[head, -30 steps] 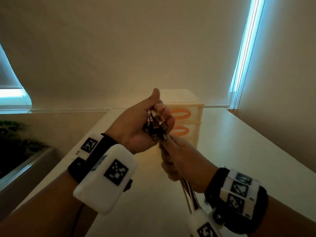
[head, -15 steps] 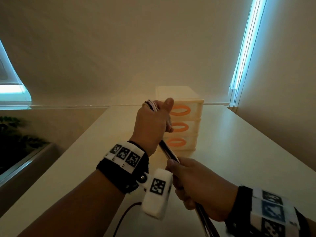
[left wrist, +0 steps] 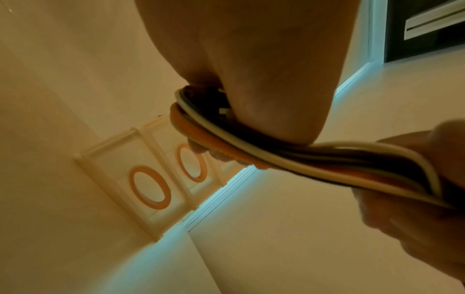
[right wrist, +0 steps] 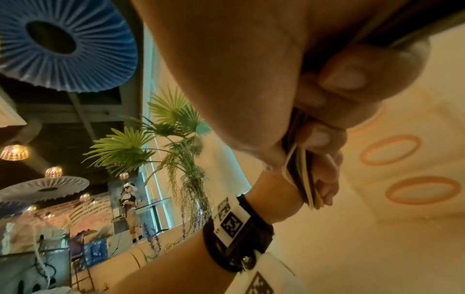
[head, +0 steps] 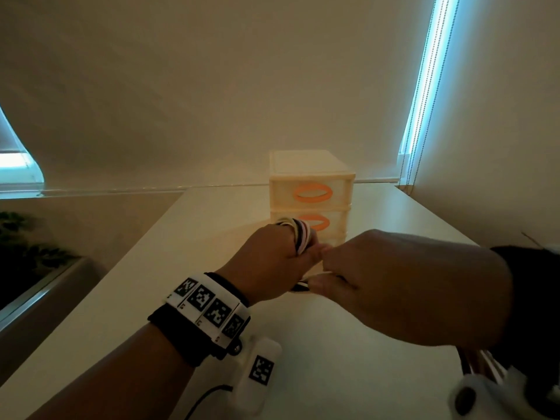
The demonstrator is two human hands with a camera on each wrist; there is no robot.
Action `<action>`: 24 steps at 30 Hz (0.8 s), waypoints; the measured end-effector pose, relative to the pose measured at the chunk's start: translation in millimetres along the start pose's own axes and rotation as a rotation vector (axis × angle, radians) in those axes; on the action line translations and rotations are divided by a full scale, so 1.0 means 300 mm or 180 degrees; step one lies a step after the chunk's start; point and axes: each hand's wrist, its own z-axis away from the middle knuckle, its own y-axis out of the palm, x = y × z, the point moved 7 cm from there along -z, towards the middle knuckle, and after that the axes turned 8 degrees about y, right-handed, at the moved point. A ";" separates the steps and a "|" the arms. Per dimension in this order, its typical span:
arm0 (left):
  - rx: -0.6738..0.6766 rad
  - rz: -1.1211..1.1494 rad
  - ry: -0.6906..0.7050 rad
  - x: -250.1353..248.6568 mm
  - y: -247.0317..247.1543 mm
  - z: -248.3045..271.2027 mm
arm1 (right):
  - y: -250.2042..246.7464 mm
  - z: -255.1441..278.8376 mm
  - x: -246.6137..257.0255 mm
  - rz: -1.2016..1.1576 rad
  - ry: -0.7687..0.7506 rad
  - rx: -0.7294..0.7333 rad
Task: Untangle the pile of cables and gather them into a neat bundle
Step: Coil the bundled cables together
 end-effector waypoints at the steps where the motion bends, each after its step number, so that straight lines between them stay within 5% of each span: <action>1: 0.0049 0.0135 -0.0038 -0.005 0.006 -0.001 | -0.013 -0.003 0.007 0.0276 -0.0173 -0.0086; 4: 0.0184 0.0590 -0.0165 -0.005 0.031 0.008 | -0.026 -0.022 0.006 0.0562 -0.0463 -0.0115; 13: 0.0379 0.1702 -0.0189 -0.039 0.079 0.041 | -0.085 -0.039 -0.044 -0.0348 -0.0498 -0.0055; 20: 0.0707 0.2342 -0.0389 -0.088 0.112 0.074 | -0.142 -0.049 -0.071 -0.0557 -0.0901 -0.0592; 24: 0.0494 0.2703 -0.0385 -0.094 0.091 0.080 | -0.147 -0.056 -0.074 -0.0807 -0.1033 -0.0838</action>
